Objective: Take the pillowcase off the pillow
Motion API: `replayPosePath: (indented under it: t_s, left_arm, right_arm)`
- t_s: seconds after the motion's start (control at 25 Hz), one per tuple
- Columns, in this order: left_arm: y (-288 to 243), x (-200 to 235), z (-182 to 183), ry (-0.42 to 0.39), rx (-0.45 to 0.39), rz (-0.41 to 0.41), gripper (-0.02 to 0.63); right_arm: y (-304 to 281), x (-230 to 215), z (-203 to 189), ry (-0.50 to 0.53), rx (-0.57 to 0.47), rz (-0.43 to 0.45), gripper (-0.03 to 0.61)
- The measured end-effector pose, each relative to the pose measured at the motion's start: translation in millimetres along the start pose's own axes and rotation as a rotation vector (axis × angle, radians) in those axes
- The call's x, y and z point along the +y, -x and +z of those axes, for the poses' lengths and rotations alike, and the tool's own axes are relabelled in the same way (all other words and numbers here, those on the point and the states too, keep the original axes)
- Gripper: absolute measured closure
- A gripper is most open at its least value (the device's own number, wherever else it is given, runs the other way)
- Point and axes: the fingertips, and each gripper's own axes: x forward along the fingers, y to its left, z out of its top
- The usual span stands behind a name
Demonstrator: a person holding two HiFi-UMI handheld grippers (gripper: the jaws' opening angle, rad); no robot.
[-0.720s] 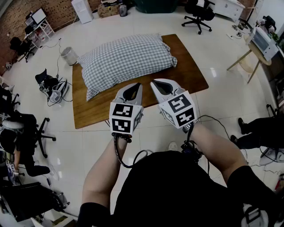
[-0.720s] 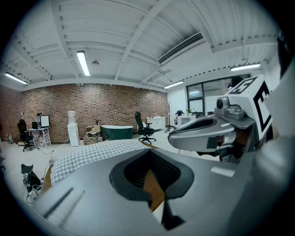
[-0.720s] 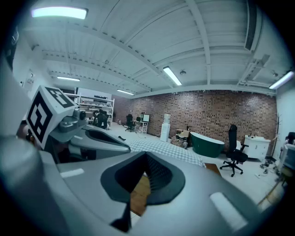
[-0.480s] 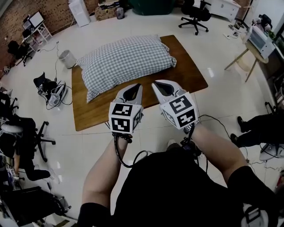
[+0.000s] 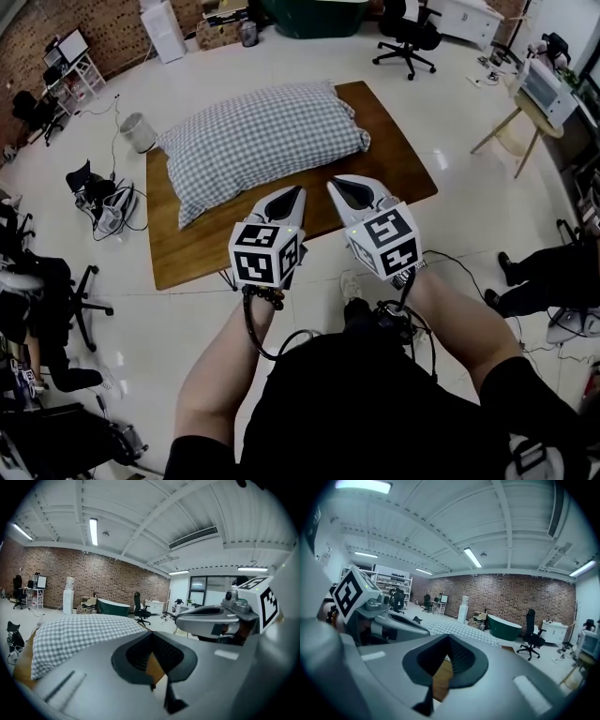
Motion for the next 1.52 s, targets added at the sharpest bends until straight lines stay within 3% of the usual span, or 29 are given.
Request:
replayPosePath:
  t_s: [0.44,0.6,0.84,1.08,1.52]
  left_arm:
    - [-81.4,4.6,-14.7,0.236,0.038,-0.077,0.607]
    - [-135.6,3.7,-37.4,0.321,0.088,-0.083,0.512]
    - [-226.2,17.3,-56.1,0.531,0.142,-0.073,0.44]
    - [-314.0,43.6,-64.1,0.7,0.129,-0.066,0.376]
    - [-399.5,96.9,-126.4,1.009,0.11,0.039,0.301]
  right_arm:
    - [-22.8,-77.9,-20.0,-0.028,0.031,-0.027,0.577]
    - [-33.0,-127.4,-41.2,-0.046,0.051,-0.019,0.577]
    - [-67.1,-210.5,-63.1,-0.049,0.097,0.027,0.577]
    - [-122.1,-294.1,-90.5,-0.07,0.137,0.067,0.577]
    - [-196.9,-372.6,-151.6,-0.073,0.227,0.134,0.575]
